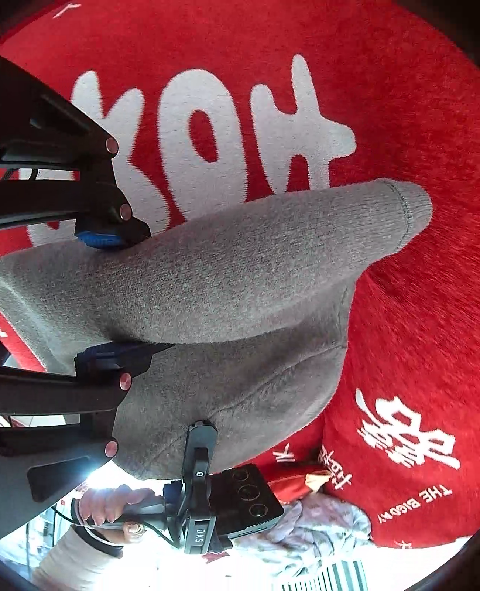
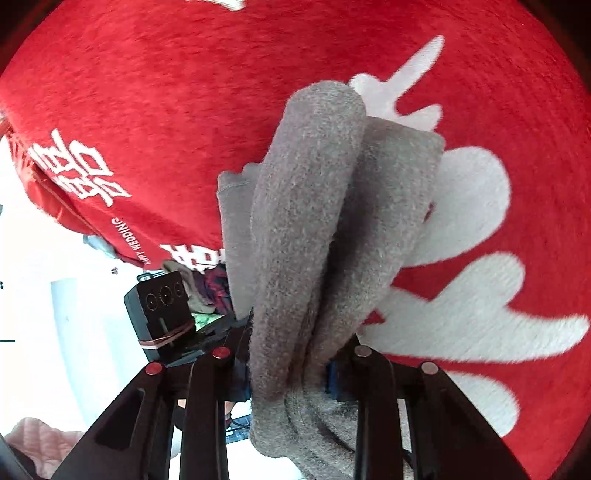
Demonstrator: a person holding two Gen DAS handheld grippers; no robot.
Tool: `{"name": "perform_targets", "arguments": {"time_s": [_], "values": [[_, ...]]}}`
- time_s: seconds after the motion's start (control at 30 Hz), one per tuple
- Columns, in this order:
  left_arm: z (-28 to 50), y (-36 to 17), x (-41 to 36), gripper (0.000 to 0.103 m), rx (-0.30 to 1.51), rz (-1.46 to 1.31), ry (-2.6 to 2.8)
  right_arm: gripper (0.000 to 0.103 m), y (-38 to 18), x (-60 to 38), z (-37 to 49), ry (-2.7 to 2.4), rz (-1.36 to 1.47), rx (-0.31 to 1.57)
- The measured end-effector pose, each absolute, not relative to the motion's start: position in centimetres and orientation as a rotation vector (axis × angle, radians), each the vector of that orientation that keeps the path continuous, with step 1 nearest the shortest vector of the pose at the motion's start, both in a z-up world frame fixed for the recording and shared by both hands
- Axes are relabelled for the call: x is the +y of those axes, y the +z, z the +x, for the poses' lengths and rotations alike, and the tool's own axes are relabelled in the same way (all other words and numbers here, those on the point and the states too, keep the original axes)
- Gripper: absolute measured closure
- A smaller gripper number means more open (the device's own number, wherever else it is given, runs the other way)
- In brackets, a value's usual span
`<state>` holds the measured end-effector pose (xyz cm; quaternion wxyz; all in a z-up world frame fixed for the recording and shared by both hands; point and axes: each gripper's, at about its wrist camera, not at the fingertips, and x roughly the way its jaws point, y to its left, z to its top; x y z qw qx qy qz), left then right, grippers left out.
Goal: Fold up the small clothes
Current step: 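Grasp the folded grey sweater bundle with the right gripper and lift it, then lower the held bundle onto the blanket and open the right gripper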
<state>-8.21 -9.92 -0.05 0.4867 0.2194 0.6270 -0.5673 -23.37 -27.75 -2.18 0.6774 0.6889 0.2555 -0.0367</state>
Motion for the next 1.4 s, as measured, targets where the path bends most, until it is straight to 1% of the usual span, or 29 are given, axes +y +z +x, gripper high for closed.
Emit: {"name": "perform_targets", "arguments": {"time_s": [0.3, 0.47, 0.73, 0.83, 0.9, 1.0, 1.1, 1.13, 1.2, 1.3, 1.37, 1.4], "values": [[-6.0, 3.9, -2.5, 0.062, 1.494, 0.508, -1.382, 0.071, 0.5, -22.6, -22.2, -0.029, 1.533, 0.562], [-3.9, 4.4, 2.1, 0.062, 1.496, 0.507, -1.346, 0.071, 0.7, -18.6, -19.4, 0.014, 1.534, 0.572], [-1.3, 2.5, 7.8, 0.062, 1.513, 0.505, -1.272, 0.071, -0.7, -14.1, -14.7, 0.047, 1.484, 0.649], [-0.7, 0.7, 9.1, 0.062, 1.508, 0.508, -1.239, 0.071, -1.6, -13.4, -13.4, 0.022, 1.442, 0.701], [-0.5, -0.9, 9.7, 0.062, 1.499, 0.558, -1.188, 0.071, -2.5, -13.3, -13.0, -0.033, 1.416, 0.757], [0.3, -1.5, 10.6, 0.053, 1.475, 0.555, -1.133, 0.070, -3.2, -13.6, -13.4, -0.152, 1.374, 0.832], [1.6, -0.9, 11.7, 0.030, 1.407, 0.574, -1.027, 0.060, -3.2, -14.0, -14.4, -0.317, 1.286, 0.947], [2.1, -0.6, 12.2, 0.016, 1.372, 0.592, -0.975, 0.058, -3.2, -14.1, -14.8, -0.361, 1.250, 0.983], [3.1, -0.1, 12.8, 0.016, 1.330, 0.606, -0.907, 0.045, -2.8, -14.3, -15.1, -0.426, 1.200, 1.025], [5.0, 0.5, 13.5, 0.016, 1.297, 0.625, -0.811, 0.045, -1.4, -14.4, -14.8, -0.502, 1.122, 1.062], [5.9, 0.9, 13.6, 0.016, 1.307, 0.583, -0.795, 0.050, 0.1, -14.4, -14.5, -0.550, 1.089, 1.052], [6.1, 1.3, 13.6, 0.016, 1.304, 0.566, -0.793, 0.060, 0.5, -14.4, -14.7, -0.560, 1.088, 1.037]]}}
